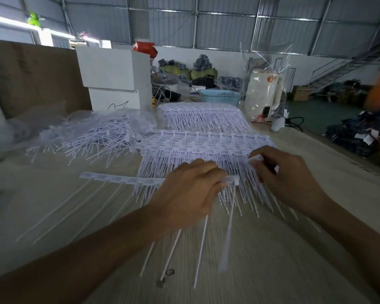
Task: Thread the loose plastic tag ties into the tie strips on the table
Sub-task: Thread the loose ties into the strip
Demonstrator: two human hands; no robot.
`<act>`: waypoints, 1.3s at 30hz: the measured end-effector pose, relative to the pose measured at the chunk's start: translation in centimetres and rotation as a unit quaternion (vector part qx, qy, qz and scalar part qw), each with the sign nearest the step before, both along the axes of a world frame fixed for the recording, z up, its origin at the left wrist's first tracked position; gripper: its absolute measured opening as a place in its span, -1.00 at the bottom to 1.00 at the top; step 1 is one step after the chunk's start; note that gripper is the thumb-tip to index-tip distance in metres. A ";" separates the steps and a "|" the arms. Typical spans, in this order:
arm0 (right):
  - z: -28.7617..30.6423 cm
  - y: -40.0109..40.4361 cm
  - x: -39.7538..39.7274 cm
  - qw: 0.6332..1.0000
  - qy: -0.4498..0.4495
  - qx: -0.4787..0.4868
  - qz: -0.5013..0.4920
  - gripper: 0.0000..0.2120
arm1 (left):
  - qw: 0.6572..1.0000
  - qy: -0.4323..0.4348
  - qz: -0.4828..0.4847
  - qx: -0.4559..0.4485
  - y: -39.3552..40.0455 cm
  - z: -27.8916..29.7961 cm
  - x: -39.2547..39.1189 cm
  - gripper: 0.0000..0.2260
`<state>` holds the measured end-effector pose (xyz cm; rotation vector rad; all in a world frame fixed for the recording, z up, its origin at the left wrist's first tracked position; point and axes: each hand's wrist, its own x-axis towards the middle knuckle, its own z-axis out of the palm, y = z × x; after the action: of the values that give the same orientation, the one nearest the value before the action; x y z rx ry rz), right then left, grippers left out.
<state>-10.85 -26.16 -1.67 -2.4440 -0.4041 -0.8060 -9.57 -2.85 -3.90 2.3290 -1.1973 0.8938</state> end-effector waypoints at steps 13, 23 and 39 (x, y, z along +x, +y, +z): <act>0.2 3.9 -2.3 0.908 0.273 0.257 0.186 -0.62 | 0.976 0.138 -0.011 -0.166 -0.1 -0.1 0.6 -0.84; -0.3 3.3 -1.5 0.881 0.257 0.357 0.175 -0.78 | 0.978 0.181 -0.023 -0.105 1.4 0.2 1.8 -0.82; -0.1 3.6 -2.2 0.947 0.146 0.214 0.190 -0.85 | 0.989 0.133 -0.010 -0.060 1.4 0.4 1.5 -0.66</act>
<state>-13.03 -22.52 -1.74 -1.9514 -0.5047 -0.3163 -8.04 -1.47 -3.52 2.2497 -1.0252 0.6074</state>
